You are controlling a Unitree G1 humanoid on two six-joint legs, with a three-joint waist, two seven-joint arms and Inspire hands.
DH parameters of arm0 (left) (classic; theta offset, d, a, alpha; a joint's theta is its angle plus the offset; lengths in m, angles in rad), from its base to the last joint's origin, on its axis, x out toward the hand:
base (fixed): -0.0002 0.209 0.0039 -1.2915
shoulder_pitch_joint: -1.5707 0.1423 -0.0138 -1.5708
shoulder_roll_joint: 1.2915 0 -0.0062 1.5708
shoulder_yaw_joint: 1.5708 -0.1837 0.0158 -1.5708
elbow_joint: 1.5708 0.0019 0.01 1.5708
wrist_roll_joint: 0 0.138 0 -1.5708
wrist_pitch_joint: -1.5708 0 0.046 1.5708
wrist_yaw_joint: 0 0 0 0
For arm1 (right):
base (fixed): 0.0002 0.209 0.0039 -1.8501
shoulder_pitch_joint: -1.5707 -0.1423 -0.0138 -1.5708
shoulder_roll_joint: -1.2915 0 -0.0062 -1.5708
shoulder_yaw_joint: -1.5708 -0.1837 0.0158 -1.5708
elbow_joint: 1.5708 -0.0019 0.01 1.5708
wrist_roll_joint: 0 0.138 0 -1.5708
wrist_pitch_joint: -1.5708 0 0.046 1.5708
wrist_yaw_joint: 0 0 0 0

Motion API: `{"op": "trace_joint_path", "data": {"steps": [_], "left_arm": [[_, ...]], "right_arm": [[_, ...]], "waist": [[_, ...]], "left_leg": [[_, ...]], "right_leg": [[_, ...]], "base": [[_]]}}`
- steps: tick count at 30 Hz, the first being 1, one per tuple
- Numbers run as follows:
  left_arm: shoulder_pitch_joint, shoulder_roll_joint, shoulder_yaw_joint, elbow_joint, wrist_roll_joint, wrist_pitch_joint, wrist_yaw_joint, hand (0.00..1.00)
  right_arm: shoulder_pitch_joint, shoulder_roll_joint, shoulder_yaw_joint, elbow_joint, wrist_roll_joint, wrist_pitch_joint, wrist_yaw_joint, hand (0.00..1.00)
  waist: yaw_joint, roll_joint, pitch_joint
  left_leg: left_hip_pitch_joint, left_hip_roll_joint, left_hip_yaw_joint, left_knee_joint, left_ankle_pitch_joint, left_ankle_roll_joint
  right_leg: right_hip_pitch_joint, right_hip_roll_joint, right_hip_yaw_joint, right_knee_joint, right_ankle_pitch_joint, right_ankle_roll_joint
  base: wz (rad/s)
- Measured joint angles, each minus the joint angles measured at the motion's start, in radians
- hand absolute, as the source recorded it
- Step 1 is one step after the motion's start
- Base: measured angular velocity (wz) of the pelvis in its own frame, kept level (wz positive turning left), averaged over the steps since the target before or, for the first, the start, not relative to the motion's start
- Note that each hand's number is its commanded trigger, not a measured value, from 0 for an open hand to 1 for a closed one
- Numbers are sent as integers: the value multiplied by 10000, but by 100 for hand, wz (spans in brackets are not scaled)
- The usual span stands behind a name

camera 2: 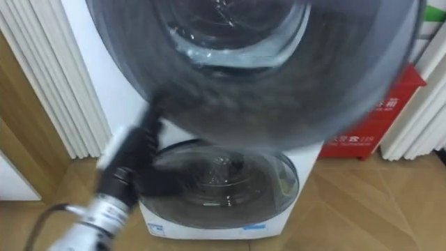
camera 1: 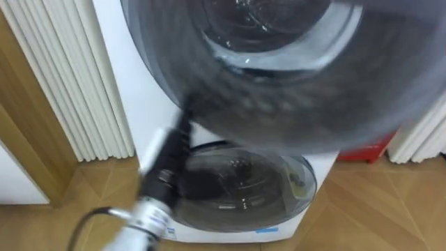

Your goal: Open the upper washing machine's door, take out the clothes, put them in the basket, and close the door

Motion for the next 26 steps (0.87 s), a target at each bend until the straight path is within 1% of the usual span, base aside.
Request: {"op": "trace_joint_path", "data": {"steps": [1,3,4,6,8,10,12,13,14,15,16,18,19,20,21,22,23,24,25,26], "left_arm": [[3,1,-253,133,0,11,-246,0],[7,40,-483,315,-7,3,-478,0],[5,48,-509,406,-14,-6,-579,0],[10,55,-554,926,-9,-42,-886,0],[44,63,-559,1378,32,-41,-1020,0],[141,68,-526,1945,312,-117,-1077,0],[233,110,-459,3249,704,-203,-1039,0],[321,116,-385,3601,814,-222,-1039,0],[615,120,-157,4254,1147,-269,-998,0],[875,101,117,5205,1410,-428,-946,0],[966,92,290,5751,1546,-459,-892,0],[1351,125,1246,8048,1999,-507,-443,0],[1491,201,1838,9090,2014,-508,-133,0],[1604,257,2167,9467,2011,-515,30,0],[1839,399,2785,10172,1978,-577,383,0],[1954,472,3124,10526,1980,-644,567,0],[2166,606,3632,11216,1995,-776,925,0],[2408,665,3988,11715,2045,-761,1291,0],[2646,728,4222,12109,2266,-754,1556,0],[2719,723,4320,12371,2427,-736,1640,0]], "right_arm": [[-7,0,23,-1,-6,-8,6,0],[-1,-1,32,-2,-10,-8,-11,0],[3,-1,36,0,2,-9,-13,0],[34,-16,113,2,40,-28,-23,0],[33,-28,163,-5,77,-33,-27,0],[60,-46,111,-9,46,-23,-17,0],[81,-44,118,-19,-9,-15,-16,0],[84,-44,117,-22,-59,-15,-17,0],[172,-44,61,-128,-152,-12,-12,0],[310,-44,-41,-192,-143,-12,-2,0],[372,-42,-105,-196,-138,-12,6,0],[531,-42,-272,-137,-55,-1,-15,0],[617,-42,-334,-137,29,-2,-14,0],[664,-40,-391,-122,107,-3,-12,0],[789,-22,-534,-59,277,-2,0,0],[863,-6,-651,-56,287,2,16,0],[981,-9,-857,-55,298,5,90,0],[1034,-14,-1038,-64,304,8,144,0],[1051,-38,-1084,-34,363,11,202,0],[1039,-59,-1084,19,415,10,229,0]], "waist": [[-43,-33,19],[-35,-44,12],[-46,-43,12],[-82,-65,-3],[-78,-70,-6],[-28,-67,-13],[136,-102,-23],[189,-103,-27],[236,-130,-45],[327,-152,-61],[371,-165,-66],[505,-228,-108],[613,-191,-88],[658,-200,-93],[714,-186,-99],[777,-175,-96],[875,-143,-86],[909,-100,-135],[980,-27,-114],[1013,12,-99]], "left_leg": [[-4,12,54,-1,2,-3],[8,42,207,0,3,-6],[13,48,212,0,12,-21],[56,72,247,9,25,-41],[56,82,269,8,25,-42],[65,81,292,9,25,-42],[125,86,442,5,25,-43],[140,87,473,3,25,-42],[188,87,515,-7,25,-43],[240,98,536,-10,25,-43],[272,107,533,-10,25,-43],[366,141,532,-20,25,-43],[366,164,546,-22,20,-51],[383,196,591,-24,-1,-87],[421,256,665,-32,-53,-175],[458,266,678,-51,-53,-176],[574,276,702,-110,-53,-176],[608,272,721,-138,-57,-182],[678,268,775,-157,-62,-190],[739,261,789,-174,-63,-192]], "right_leg": [[-27,25,65,0,2,-4],[-92,86,232,5,23,-36],[-96,97,251,5,26,-42],[-95,147,332,15,36,-61],[-109,165,359,18,41,-71],[-112,168,372,18,42,-73],[-105,181,456,23,47,-79],[-106,184,472,22,49,-83],[-97,197,512,24,50,-84],[-57,209,517,15,49,-85],[-25,214,515,11,47,-86],[45,257,512,6,46,-89],[45,276,492,0,45,-94],[51,299,453,-6,51,-103],[77,358,454,-18,51,-107],[100,371,466,-25,51,-108],[194,391,490,-67,53,-111],[260,390,490,-147,56,-115],[309,385,522,-156,56,-115],[357,384,549,-165,55,-115]], "base": [[-14],[-23],[-19],[-11],[-6],[-3],[-11],[-16],[-15],[-11],[-4],[-6],[-7],[0],[0],[-6],[0],[-4],[0],[-4]]}}
